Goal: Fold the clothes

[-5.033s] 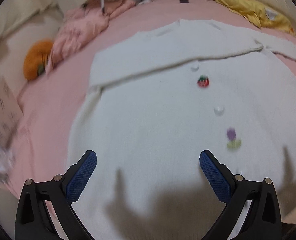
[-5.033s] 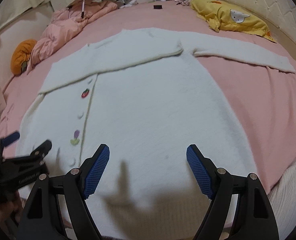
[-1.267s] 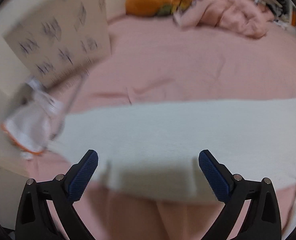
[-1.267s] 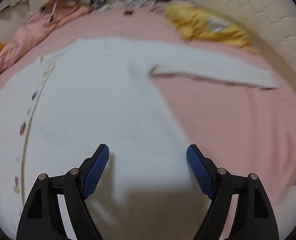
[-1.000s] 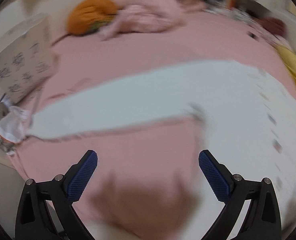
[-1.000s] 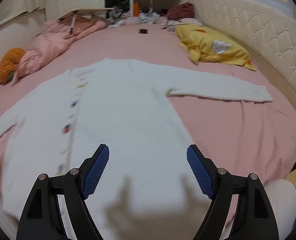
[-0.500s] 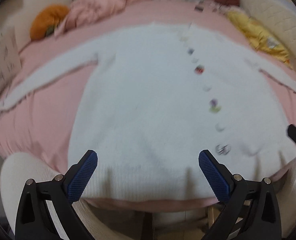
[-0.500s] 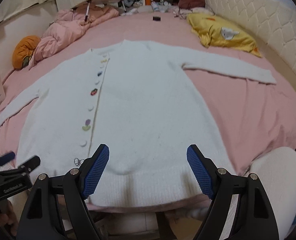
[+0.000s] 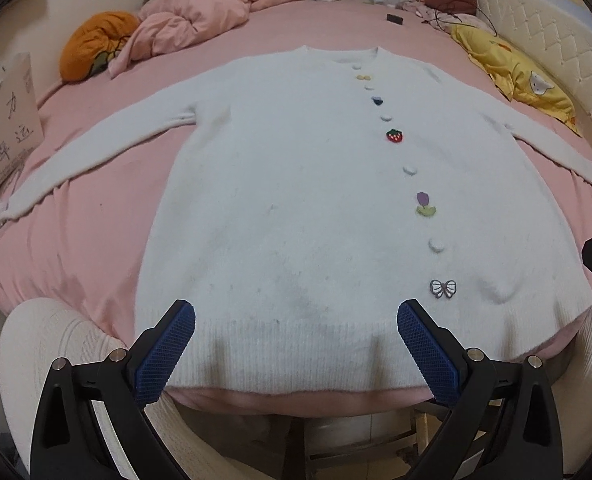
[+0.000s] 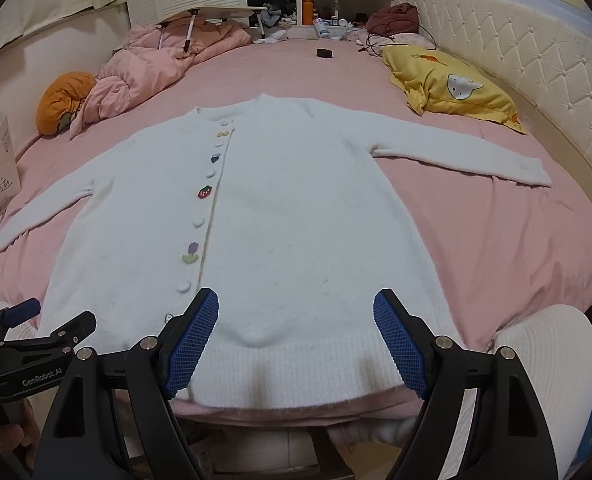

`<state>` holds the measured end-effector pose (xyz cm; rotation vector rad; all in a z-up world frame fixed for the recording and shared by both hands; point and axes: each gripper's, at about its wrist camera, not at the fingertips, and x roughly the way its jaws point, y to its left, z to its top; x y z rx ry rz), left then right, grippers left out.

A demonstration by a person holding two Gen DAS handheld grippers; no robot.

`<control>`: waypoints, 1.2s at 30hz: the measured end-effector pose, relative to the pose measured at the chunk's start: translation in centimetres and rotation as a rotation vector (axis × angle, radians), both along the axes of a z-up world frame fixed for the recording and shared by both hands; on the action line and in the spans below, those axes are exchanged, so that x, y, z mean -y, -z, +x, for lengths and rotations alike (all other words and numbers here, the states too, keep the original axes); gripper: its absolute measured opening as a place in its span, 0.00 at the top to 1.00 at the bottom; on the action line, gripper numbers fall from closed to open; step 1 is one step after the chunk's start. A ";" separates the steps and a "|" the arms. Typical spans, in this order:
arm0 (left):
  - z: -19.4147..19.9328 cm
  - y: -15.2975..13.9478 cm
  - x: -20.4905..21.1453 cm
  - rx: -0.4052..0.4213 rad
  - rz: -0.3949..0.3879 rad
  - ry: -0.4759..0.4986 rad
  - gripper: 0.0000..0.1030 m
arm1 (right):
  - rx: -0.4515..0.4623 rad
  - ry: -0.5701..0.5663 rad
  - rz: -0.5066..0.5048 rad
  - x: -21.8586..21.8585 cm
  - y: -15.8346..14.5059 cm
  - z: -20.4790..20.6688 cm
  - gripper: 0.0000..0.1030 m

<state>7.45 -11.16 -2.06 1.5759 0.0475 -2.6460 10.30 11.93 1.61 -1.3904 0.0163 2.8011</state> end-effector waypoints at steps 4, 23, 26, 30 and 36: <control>-0.2 0.6 0.1 0.024 0.019 0.003 0.01 | 0.013 -0.010 -0.009 0.0 0.4 -0.1 0.22; -0.7 2.1 8.6 -0.007 0.496 -0.264 0.01 | 0.146 -0.011 -0.149 -0.9 4.4 -2.4 0.22; -1.2 2.1 10.4 -0.030 0.611 -0.273 0.01 | 0.173 -0.021 -0.134 -0.4 5.0 -2.7 0.22; -2.8 0.5 18.7 -0.121 0.769 -0.368 0.01 | 0.202 -0.026 -0.108 0.1 5.5 -3.3 0.22; -2.7 -0.1 35.6 -0.266 0.857 -0.659 0.01 | 0.245 -0.035 -0.068 1.0 6.4 -4.1 0.22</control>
